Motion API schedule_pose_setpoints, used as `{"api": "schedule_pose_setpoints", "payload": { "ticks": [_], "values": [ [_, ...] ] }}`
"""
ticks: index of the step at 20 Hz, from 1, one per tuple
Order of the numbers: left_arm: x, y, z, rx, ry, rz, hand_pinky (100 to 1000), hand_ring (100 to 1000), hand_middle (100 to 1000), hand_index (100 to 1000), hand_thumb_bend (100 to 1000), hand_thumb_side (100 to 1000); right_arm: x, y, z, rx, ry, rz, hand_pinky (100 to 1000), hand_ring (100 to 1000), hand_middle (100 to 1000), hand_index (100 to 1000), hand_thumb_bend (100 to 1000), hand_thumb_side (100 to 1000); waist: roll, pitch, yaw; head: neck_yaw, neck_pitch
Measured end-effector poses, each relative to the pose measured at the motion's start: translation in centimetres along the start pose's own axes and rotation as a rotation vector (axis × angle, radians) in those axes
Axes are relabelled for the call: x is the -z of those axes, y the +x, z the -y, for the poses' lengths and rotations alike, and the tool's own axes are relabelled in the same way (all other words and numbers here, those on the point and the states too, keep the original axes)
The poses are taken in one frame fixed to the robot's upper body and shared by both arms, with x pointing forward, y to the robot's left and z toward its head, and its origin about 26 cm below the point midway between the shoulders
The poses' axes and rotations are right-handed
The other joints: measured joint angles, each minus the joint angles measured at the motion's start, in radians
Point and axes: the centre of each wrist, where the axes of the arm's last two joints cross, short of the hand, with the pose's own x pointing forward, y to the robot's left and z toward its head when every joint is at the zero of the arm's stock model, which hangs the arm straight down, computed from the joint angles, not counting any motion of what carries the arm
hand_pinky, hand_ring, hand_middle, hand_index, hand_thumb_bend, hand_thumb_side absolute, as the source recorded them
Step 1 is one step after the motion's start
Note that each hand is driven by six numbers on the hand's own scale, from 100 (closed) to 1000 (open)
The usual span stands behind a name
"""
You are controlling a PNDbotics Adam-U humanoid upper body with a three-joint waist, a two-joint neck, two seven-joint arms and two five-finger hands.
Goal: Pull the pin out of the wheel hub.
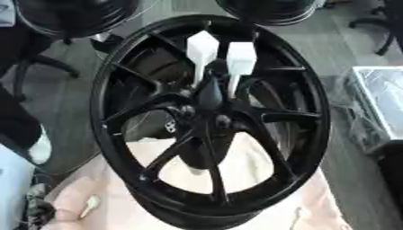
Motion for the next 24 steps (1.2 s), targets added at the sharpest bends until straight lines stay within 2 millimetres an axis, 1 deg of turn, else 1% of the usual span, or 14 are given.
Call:
{"api": "schedule_pose_setpoints", "payload": {
  "ticks": [3,7,14,18,24],
  "values": [
    [0.0,0.0,0.0,0.001,0.002,-0.001,794,839,821,864,182,728,-0.3,1.7,-0.3,-0.032,0.027,0.032,881,819,785,915,535,445,-0.001,0.000,-0.002,0.005,0.000],
    [0.1,0.1,-0.1,0.006,0.001,0.001,794,839,821,864,181,728,-0.9,3.7,-0.9,-0.065,0.042,0.051,876,808,772,905,600,413,-0.006,0.001,-0.003,0.013,-0.004],
    [0.1,0.1,-0.2,0.008,0.002,0.001,794,839,819,862,181,728,-1.9,6.7,-2.0,-0.087,0.065,0.080,872,798,760,897,586,400,-0.006,0.002,-0.003,0.027,-0.014],
    [0.1,0.2,-0.2,0.008,0.002,0.001,794,839,819,862,181,728,-2.1,7.5,-2.7,-0.076,0.087,0.082,877,806,765,901,584,395,-0.006,0.005,-0.003,0.031,-0.018],
    [0.1,0.2,-0.1,0.008,0.002,0.002,795,838,817,862,181,729,-2.0,7.3,-3.4,-0.081,0.131,0.055,885,814,772,909,578,390,-0.006,0.010,0.003,0.031,-0.026]
  ]
}}
